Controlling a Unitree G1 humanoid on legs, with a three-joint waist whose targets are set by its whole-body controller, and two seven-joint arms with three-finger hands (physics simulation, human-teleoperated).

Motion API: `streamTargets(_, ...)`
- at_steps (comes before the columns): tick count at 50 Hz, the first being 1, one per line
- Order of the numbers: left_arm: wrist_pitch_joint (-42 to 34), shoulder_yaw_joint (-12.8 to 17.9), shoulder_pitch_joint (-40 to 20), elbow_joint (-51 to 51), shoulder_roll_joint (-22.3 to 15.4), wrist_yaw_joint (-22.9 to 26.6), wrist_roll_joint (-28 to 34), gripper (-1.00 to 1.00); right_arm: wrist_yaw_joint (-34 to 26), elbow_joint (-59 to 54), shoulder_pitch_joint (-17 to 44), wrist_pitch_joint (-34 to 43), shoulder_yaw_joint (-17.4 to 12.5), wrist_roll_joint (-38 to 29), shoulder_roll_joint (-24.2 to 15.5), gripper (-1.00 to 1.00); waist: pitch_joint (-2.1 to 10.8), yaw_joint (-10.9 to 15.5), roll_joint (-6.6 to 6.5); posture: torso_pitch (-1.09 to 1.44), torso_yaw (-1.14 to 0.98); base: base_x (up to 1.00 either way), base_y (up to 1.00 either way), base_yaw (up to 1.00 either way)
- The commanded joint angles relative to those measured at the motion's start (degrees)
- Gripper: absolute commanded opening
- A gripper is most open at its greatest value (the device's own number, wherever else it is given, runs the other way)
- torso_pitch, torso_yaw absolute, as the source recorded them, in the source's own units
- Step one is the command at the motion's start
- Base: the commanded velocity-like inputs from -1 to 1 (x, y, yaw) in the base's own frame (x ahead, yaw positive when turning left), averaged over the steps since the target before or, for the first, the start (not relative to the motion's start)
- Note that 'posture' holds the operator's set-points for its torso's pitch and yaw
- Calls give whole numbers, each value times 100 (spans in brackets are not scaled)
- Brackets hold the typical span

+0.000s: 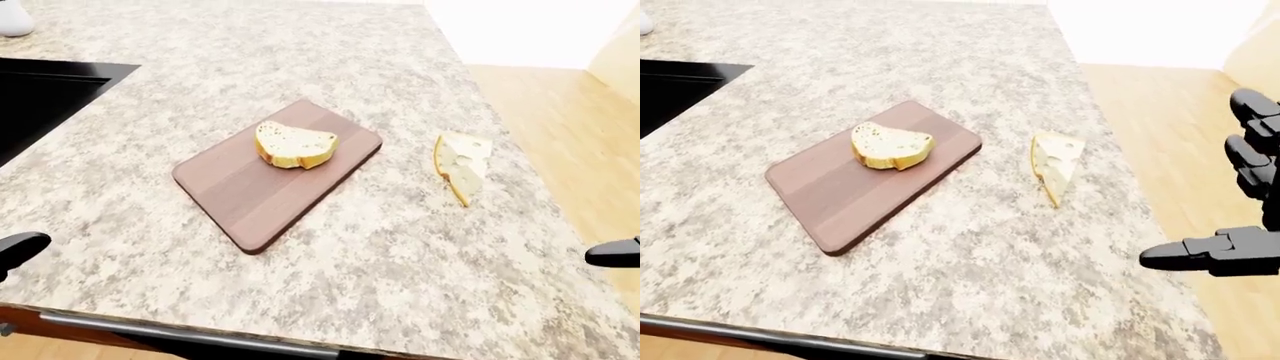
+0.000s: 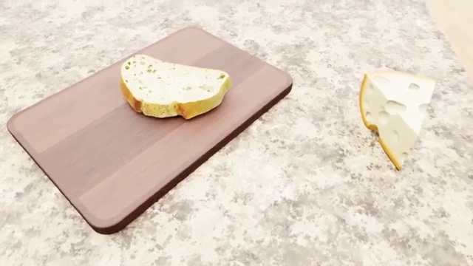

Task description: Pick up the wedge of cheese and place it on the slice of bread to prepare a simple cheese on bread dish.

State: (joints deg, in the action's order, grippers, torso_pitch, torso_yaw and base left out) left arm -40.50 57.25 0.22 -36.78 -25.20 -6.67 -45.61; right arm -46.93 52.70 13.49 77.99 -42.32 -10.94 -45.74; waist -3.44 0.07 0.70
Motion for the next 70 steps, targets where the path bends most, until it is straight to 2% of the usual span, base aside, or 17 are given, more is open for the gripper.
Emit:
streamTargets(1,168,72,-51,-149,-117,26,-21,100,-286,46,49,-85,14,-356,-117,100,71,-4,-19,0,0,0,0,0)
streamTargets(9,188,80,-39,-129,-110,47,-17,100,-942,-387,178,-336,483,-1138,-212,100,74,-24,-38,0,0,0,0,0)
streamTargets(12,199,67,-43,-125,-106,47,-4,100,-1142,-612,498,-163,669,-1275,-374,100,76,-30,-51,0,0,0,0,0)
streamTargets(14,177,87,-40,-142,-112,36,-29,100,-1175,-717,640,-136,777,-1348,-448,100,81,-32,-58,0,0,0,0,0)
streamTargets(24,188,63,-41,-129,-97,50,-3,100,-1042,-1439,1491,-204,1758,-1683,-558,100,93,-38,-76,0,0,0,0,0)
streamTargets(33,282,7,-39,-29,-61,123,96,100,-1336,-2122,2186,-456,2449,-2199,-635,100,98,-38,-107,0,0,0,0,0)
streamTargets(40,303,7,-23,-21,-36,156,126,100,-1765,-2570,2494,-930,2720,-2865,-422,100,109,-44,-122,0,0,0,0,0)
streamTargets(45,253,50,-12,-69,-41,140,81,100,-2020,-2933,2790,-1363,2876,-3469,-68,100,116,-57,-155,0,0,0,0,0)
streamTargets(56,259,26,-26,-48,-49,143,101,100,-2327,-3424,3037,-2108,2911,-4320,597,100,132,-61,-202,0,0,0,0,0)
streamTargets(70,303,-39,-29,-5,-6,207,187,100,-2521,-3809,3500,-2433,3100,-4923,1103,100,131,-104,-221,0,0,0,0,0)
